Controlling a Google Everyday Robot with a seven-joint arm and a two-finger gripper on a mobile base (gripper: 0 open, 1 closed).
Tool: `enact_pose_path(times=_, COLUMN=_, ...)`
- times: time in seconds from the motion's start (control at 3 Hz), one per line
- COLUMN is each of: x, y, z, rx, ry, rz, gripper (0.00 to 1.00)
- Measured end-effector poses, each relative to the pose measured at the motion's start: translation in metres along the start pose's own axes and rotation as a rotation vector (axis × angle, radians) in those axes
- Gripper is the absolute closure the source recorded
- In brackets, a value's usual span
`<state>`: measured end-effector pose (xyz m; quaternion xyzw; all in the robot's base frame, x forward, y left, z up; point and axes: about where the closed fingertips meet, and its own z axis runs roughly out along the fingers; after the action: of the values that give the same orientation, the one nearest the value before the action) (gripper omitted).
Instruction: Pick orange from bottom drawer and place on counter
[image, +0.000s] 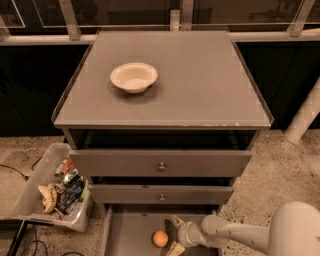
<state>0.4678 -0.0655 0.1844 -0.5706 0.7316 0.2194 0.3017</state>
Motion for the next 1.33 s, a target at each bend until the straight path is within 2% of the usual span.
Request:
enact_pose_path(times=0.33, x=0.010, y=0.003, z=0.022, rx=-0.019, ry=-0.017, rz=0.033, gripper=0.00)
enact_pose_path(times=1.33, x=0.002, y=0.005, z=0.064, rx=-0.069, ry=-0.089, rz=0.107, gripper=0.00)
